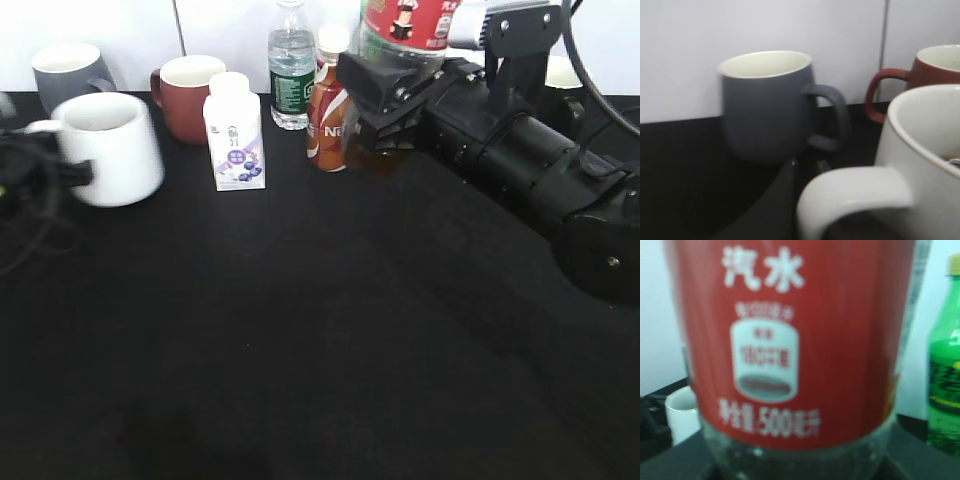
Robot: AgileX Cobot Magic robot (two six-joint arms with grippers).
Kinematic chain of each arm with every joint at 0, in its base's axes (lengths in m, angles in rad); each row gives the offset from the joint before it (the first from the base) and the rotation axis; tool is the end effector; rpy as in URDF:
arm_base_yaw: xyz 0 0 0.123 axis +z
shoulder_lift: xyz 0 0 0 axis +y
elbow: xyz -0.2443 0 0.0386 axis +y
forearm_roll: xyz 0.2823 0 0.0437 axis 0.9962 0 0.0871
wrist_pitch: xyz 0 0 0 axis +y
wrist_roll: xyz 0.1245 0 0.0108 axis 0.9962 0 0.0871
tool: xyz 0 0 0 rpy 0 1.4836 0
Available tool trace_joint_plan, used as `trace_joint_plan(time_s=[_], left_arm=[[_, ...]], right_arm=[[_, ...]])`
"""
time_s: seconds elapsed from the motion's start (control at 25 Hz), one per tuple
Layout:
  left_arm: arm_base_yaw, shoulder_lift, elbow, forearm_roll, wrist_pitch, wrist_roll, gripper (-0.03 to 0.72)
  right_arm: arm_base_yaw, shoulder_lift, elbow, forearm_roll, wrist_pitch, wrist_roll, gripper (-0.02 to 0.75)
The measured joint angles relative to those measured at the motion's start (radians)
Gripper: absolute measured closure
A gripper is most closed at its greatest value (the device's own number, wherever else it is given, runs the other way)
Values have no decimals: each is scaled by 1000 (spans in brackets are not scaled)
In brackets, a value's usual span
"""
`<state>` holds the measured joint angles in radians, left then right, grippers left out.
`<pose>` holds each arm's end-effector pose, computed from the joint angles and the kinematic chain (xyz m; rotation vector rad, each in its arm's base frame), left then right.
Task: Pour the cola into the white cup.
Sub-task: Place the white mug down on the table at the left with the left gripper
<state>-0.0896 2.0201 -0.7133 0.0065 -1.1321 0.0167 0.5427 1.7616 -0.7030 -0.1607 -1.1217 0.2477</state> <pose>0.3796 -0.0348 0.0542 0.0949 1.6559 -0.0582 0.3187 0.2132 0.1487 -0.3852 1.4124 0.6936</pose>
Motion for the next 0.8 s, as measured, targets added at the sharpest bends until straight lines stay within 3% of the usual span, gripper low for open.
trace_joint_plan(time_s=[0.2,0.24,0.32,0.4,0.52,0.64,0.8], left_arm=[[0,88,-101,29,9,-31,622],[0,88,-101,37,9,-34,592],[0,88,-95,41,4,-37,462],[2,85,-54,36,-26,-41,397],[1,22,85,45,-68,-41,388],[0,-182,228,68,-16,-41,388],[-19,-516,262,140,346,-53,388]], right_arm=[[0,0,0,35,3,-32,363],[0,0,0,49,3,-38,363],[0,0,0,77,4,-46,363],[0,0,0,106,4,-69,363],[-6,0,0,228,4,-174,364],[-103,0,0,272,38,-236,364],[-304,7,-1,250,79,-241,364]])
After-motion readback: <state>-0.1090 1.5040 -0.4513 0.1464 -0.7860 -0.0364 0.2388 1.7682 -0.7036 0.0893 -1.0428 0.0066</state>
